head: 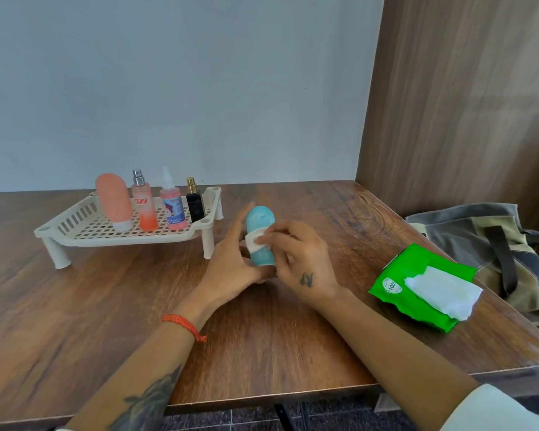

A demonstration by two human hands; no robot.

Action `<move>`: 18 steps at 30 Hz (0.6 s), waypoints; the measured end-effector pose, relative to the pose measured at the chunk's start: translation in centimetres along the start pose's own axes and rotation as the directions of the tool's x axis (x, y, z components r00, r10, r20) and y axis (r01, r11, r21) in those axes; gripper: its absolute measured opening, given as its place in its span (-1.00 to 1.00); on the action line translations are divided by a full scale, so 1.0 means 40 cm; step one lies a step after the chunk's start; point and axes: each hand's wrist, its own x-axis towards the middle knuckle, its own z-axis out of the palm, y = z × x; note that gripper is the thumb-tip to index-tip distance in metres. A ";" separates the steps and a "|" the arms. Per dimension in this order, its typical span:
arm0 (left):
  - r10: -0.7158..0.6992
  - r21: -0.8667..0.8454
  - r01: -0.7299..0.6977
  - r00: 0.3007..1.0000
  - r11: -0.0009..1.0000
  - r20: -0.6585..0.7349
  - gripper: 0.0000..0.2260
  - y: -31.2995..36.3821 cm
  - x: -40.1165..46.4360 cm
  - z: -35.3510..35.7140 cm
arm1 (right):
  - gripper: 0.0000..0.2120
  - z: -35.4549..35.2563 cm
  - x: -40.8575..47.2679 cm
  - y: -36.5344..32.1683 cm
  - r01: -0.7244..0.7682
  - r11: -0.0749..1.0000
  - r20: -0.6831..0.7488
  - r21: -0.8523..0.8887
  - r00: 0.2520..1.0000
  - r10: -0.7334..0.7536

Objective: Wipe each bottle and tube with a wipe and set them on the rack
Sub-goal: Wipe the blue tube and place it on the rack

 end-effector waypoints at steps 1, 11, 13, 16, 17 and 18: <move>0.001 -0.006 -0.001 1.000 1.000 0.002 -0.03 0.000 -0.001 0.000 | -0.80 0.000 0.001 0.002 -0.074 0.997 -0.026 0.033 0.997 0.075; 0.021 0.003 -0.021 1.000 1.000 -0.012 -0.03 0.009 -0.004 -0.002 | -0.82 -0.004 0.011 0.005 -0.441 0.893 -0.061 0.096 0.892 0.447; 0.004 -0.036 -0.004 1.000 0.999 -0.010 -0.04 0.008 -0.003 -0.001 | -0.83 -0.010 0.007 0.000 -0.236 0.969 -0.066 0.068 0.968 0.240; -0.028 -0.086 0.027 1.000 0.996 -0.011 -0.04 0.002 0.002 -0.002 | -0.80 -0.016 0.000 -0.008 0.009 1.000 0.036 -0.006 0.999 -0.008; -0.031 -0.083 0.030 0.999 0.996 -0.011 -0.04 0.000 0.003 -0.002 | -0.78 -0.016 -0.001 -0.009 0.058 0.998 0.063 -0.036 0.996 -0.056; -0.030 -0.075 0.030 0.999 0.997 -0.011 -0.05 -0.002 0.005 -0.003 | -0.76 -0.015 -0.001 -0.008 0.086 0.995 0.083 -0.059 0.993 -0.081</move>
